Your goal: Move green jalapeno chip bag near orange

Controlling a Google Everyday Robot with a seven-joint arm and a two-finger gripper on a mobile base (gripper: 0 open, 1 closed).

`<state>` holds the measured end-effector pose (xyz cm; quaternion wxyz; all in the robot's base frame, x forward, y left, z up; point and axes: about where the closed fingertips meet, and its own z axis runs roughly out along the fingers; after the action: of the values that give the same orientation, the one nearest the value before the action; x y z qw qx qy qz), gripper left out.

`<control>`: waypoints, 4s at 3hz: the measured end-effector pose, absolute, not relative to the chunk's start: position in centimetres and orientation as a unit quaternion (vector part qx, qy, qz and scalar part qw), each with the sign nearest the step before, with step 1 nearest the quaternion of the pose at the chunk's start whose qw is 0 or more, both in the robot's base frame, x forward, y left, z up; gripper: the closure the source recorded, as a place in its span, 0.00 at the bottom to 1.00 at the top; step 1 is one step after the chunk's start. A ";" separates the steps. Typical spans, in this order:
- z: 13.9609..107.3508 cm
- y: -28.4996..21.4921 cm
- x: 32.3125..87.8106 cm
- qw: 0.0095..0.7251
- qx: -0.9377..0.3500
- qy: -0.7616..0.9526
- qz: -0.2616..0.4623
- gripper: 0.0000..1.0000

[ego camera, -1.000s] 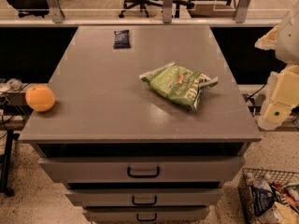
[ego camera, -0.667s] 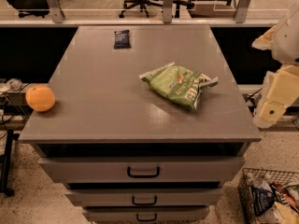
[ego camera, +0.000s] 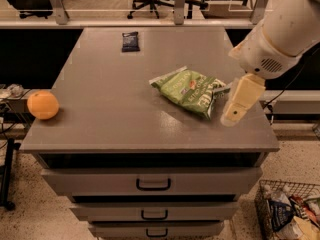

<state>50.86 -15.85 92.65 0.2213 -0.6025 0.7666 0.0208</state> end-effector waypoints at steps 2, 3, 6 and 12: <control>88.5 -9.4 55.1 0.273 -0.598 0.750 0.071 0.00; 85.6 -7.5 57.3 0.284 -0.588 0.752 0.085 0.24; 87.9 -8.5 59.1 0.337 -0.576 0.742 0.063 0.99; 90.5 -5.1 66.7 0.455 -0.583 0.670 0.060 1.00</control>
Offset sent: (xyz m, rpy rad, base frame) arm 0.0682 0.0993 -0.0715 0.2167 -0.0383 0.0454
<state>66.73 -5.05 90.54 0.4548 -0.5833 0.6703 0.0605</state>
